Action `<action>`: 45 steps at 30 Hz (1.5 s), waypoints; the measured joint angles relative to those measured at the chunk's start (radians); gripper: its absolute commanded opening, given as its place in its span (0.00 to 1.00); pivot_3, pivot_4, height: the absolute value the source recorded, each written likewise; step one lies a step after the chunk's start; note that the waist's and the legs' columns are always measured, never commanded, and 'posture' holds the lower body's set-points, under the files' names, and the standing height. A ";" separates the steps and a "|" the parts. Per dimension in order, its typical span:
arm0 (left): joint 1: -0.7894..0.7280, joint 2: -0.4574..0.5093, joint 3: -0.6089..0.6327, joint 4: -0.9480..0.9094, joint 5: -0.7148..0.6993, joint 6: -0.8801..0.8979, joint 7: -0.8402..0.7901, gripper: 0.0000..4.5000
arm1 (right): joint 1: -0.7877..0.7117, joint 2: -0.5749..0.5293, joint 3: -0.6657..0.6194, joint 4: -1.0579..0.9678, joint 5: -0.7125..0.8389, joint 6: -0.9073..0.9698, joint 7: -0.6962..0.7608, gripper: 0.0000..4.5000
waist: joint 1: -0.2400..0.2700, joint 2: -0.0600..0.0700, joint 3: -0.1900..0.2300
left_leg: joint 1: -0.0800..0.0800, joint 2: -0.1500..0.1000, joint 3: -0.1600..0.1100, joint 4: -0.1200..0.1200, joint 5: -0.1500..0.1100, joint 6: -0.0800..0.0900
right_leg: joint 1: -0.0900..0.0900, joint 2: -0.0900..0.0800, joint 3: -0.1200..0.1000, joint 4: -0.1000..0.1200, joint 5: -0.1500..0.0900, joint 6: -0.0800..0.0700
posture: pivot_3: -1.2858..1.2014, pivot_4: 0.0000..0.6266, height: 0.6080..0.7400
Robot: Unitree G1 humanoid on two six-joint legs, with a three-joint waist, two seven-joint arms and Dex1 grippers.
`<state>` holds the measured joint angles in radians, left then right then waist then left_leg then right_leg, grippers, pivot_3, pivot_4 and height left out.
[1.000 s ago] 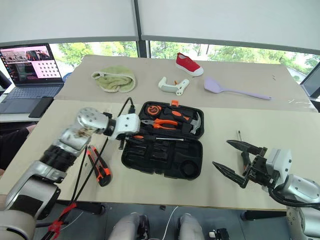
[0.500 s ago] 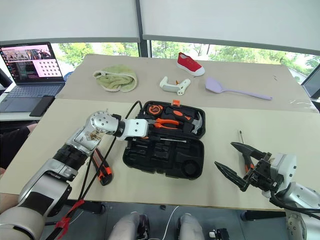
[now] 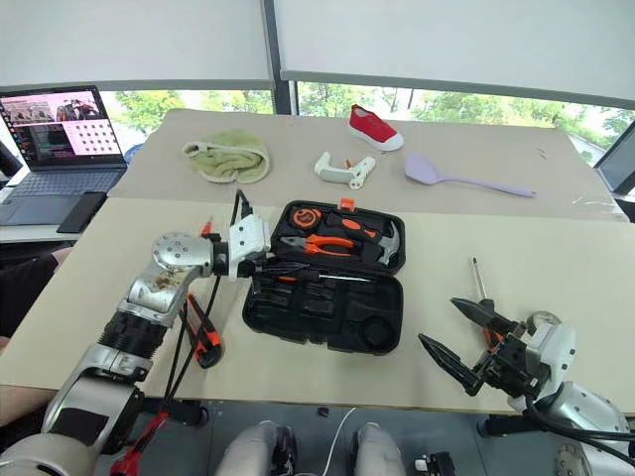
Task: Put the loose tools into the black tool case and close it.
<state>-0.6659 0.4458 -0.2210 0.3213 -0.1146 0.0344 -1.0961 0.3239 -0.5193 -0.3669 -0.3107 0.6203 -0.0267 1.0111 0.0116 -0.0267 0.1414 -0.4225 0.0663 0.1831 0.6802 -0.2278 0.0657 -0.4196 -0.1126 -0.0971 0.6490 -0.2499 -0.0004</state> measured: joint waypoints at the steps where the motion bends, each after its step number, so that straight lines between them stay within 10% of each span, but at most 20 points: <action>1: 0.004 -0.010 -0.001 0.000 0.003 0.011 0.012 0.00 | 0.000 0.001 0.003 -0.002 -0.002 0.000 -0.003 1.00 | 0.003 0.000 0.000 | -0.001 0.000 0.000 0.000 0.000 0.000 | 0.000 0.000 0.000 0.000 0.000 0.000 | 0.52 0.24 0.99; 24: 0.035 -0.144 -0.103 -0.200 -0.012 0.274 0.015 0.00 | 0.162 -0.022 -0.169 -0.125 0.023 0.001 -0.067 1.00 | 0.024 0.005 -0.003 | 0.001 -0.003 -0.005 0.003 -0.006 0.009 | 0.008 -0.002 0.000 -0.003 0.000 0.003 | 0.52 0.24 0.99; 45: -0.018 -0.190 -0.122 0.007 0.097 0.237 0.186 0.00 | 0.201 -0.012 -0.202 -0.154 0.029 0.009 -0.080 1.00 | 0.002 0.006 -0.004 | 0.003 -0.003 -0.008 0.003 -0.008 0.013 | 0.011 -0.001 -0.001 -0.003 0.000 0.003 | 0.52 0.24 0.99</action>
<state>-0.6843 0.2562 -0.3434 0.3278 -0.0179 0.2714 -0.9102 0.5248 -0.5314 -0.5686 -0.4651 0.6492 -0.0176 0.9306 0.0132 -0.0208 0.1377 -0.4195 0.0636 0.1748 0.6829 -0.2357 0.0783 -0.4090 -0.1140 -0.0979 0.6458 -0.2500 0.0029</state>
